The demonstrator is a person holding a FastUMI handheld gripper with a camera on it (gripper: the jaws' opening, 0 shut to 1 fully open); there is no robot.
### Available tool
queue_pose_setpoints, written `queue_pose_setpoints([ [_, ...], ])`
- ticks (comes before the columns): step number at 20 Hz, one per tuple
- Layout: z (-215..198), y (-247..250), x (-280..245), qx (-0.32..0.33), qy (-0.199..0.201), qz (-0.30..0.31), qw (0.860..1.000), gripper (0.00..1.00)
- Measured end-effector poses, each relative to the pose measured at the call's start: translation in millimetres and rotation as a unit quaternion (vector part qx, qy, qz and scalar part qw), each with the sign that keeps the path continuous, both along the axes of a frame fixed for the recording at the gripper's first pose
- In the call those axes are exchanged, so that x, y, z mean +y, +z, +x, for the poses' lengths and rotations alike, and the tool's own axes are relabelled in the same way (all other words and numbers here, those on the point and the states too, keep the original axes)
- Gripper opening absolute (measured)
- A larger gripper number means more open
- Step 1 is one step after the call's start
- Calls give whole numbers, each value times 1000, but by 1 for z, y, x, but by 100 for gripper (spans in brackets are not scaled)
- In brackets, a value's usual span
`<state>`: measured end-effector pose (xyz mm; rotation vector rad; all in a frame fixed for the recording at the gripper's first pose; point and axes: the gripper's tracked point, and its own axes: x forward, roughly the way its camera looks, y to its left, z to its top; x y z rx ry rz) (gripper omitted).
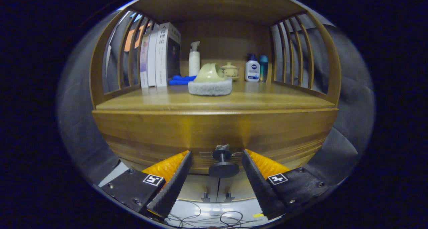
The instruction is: Pull open the drawer, take out the items inside it, and place them on the countertop above the cabinet.
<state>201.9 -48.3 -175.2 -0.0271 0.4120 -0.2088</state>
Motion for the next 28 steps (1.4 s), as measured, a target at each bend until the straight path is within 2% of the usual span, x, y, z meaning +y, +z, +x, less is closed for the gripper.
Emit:
queue_pose_setpoints([
  [3,-30,9,10,-6,42,-42,998,99],
  [5,-54,15,11,-14,54,-51,997,99],
  [11,-123,78,22,-65,74,-27,995,99],
  [16,-187,146,32,-135,91,-12,987,98],
  [19,-221,162,43,-161,106,-10,981,98],
  [24,-271,157,44,-170,88,-14,981,98],
  [28,-295,157,46,-191,71,-7,979,98],
])
